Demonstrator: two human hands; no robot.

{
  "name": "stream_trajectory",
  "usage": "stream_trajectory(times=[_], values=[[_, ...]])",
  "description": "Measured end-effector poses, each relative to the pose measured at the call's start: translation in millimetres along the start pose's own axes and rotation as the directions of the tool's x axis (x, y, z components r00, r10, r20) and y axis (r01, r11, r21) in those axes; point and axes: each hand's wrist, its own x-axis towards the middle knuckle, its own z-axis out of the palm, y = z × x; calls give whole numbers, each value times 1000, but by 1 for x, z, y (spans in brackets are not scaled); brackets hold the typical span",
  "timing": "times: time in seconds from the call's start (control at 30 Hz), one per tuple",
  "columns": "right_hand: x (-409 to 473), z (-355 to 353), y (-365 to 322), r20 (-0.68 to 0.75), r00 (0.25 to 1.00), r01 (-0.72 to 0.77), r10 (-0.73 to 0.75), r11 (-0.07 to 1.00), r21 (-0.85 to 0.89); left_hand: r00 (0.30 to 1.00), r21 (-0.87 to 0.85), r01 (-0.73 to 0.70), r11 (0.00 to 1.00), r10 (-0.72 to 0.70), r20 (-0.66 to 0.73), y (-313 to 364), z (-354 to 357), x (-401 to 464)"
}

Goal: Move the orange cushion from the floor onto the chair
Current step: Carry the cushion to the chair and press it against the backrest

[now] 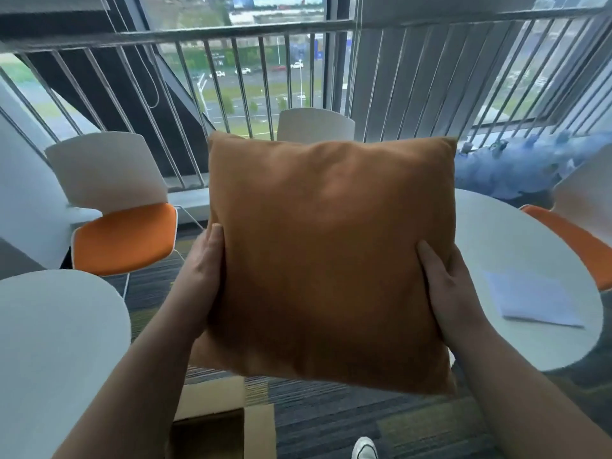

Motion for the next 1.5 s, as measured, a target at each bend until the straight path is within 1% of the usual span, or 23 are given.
stream_trajectory(times=[0.07,0.13,0.2,0.27,0.33,0.4,0.5,0.57,0.63,0.7,0.77,0.93,1.1,1.33,1.5], values=[[40,-8,1,107,993,-60,53,996,59,994,-94,113,989,-113,9,13,19,17],[70,-7,-5,226,970,-118,93,988,98,980,-136,201,970,-197,41,27,25,27],[93,4,-13,346,933,-148,99,982,117,976,-126,217,968,-213,44,39,21,33],[113,20,-19,448,888,-169,102,979,112,971,-148,238,960,-240,5,45,9,34],[130,43,-24,507,857,-148,92,986,71,970,-164,232,959,-240,-33,44,-6,36],[146,71,-27,526,847,-96,72,995,18,966,-160,219,963,-237,-105,39,-20,38],[166,118,-34,562,827,7,2,1000,-13,947,-146,177,973,-209,-243,30,-36,43],[179,158,-39,607,792,77,-66,997,8,896,-138,168,976,-210,-392,21,-47,55],[193,197,-39,654,750,91,-97,995,43,823,-126,169,977,-211,-527,17,-57,73],[210,239,-36,684,725,83,-84,996,34,756,-118,174,978,-209,-621,8,-71,94],[229,283,-34,699,711,95,-76,995,11,710,-119,179,977,-212,-672,-5,-91,121],[281,394,-49,712,702,83,-32,996,-37,654,-190,179,965,-261,-711,-24,-157,210],[332,483,-63,721,693,59,-6,997,-49,633,-197,205,959,-283,-721,-30,-217,298],[399,605,-60,723,691,51,12,997,-65,625,-192,242,951,-304,-719,-52,-288,417],[445,710,-44,752,658,38,36,996,-82,626,-179,295,938,-332,-706,-82,-353,506]])
